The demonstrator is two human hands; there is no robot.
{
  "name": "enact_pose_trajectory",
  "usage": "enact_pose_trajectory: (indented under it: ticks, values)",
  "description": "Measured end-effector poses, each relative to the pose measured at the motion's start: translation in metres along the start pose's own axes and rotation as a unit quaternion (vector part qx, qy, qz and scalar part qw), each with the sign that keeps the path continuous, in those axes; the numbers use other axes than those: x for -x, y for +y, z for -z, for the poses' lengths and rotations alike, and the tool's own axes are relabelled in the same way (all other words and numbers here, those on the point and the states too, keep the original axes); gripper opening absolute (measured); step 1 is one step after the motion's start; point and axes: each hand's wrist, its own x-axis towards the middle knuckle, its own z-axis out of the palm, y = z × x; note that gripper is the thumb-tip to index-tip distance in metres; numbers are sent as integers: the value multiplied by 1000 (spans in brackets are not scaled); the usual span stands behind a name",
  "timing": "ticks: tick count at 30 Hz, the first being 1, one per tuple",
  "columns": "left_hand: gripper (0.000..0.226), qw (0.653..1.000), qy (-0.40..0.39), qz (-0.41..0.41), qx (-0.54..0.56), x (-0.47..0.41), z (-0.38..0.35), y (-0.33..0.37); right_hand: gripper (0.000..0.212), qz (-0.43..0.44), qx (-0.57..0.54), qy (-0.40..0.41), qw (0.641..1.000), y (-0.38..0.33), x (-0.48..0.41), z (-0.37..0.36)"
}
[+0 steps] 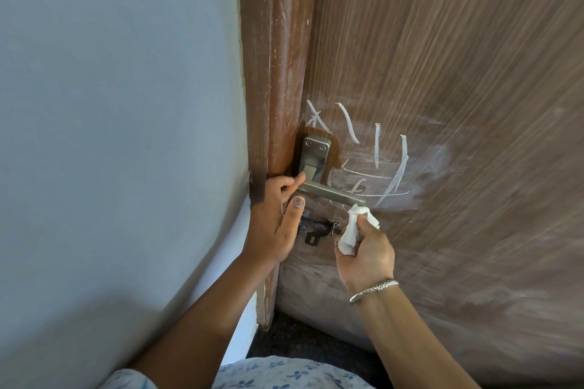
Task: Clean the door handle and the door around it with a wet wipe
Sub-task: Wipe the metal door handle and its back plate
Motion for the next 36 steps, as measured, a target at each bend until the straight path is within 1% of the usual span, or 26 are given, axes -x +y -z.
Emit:
enact_pose_trajectory:
  ticks: [2,4,5,7,9,11,13,15,16,17,18,19,20,21,22,24,26,27,28,30,32,36]
  values:
    - [60,1000,-1,4,-3,0,0,-2,9,34,-8,38,999,-6,0,1]
    - [48,1000,-2,10,-3,0,-1,-4,18,101,28,70,992,-16,-3,3]
    - [45,1000,0,11,-3,1,-2,-4,19,131,40,69,988,-21,-3,3]
    - [43,1000,3,9,0,3,-2,-2,27,170,59,26,983,-24,2,2]
    - [41,1000,4,7,4,3,-3,-2,30,193,120,-12,974,-17,7,2]
    - [41,1000,5,9,5,2,-2,-1,28,218,162,-29,962,-10,7,2]
    - [45,1000,5,11,6,2,-1,-1,21,236,185,-15,954,-14,4,5]
    - [54,1000,6,7,8,3,0,0,18,274,211,14,938,-24,-3,10]
    - [57,1000,4,5,10,3,0,0,17,310,228,26,923,-29,-4,12]
    - [59,1000,1,3,13,3,0,0,17,359,254,30,897,-34,-3,13]
    - [59,1000,-1,0,14,3,0,0,16,418,293,24,860,-37,-1,13]
    - [57,1000,-2,-2,14,3,0,-1,15,480,341,9,808,-40,1,12]
    - [55,1000,-3,-1,13,4,0,-2,16,536,393,-12,747,-42,3,10]
    - [50,1000,-4,3,13,4,-1,-2,19,577,437,-36,690,-43,5,7]
    - [45,1000,-6,9,14,4,-1,-2,23,598,475,-57,643,-42,6,4]
    - [38,1000,-9,12,14,5,-1,-1,28,598,552,-70,577,-40,8,-5]
    - [33,1000,-12,12,16,5,0,0,31,557,651,-60,513,-35,10,-13]
    - [31,1000,-12,12,17,5,1,1,33,532,690,-59,487,-32,9,-17]
    - [30,1000,-9,13,17,4,1,1,33,515,713,-59,471,-29,9,-21]
    - [27,1000,1,14,17,4,0,2,27,509,723,-61,463,-27,9,-29]
    - [25,1000,11,15,18,5,-1,3,24,505,723,-71,467,-26,10,-38]
    - [29,999,22,38,29,5,0,5,30,485,728,-82,479,-20,7,-53]
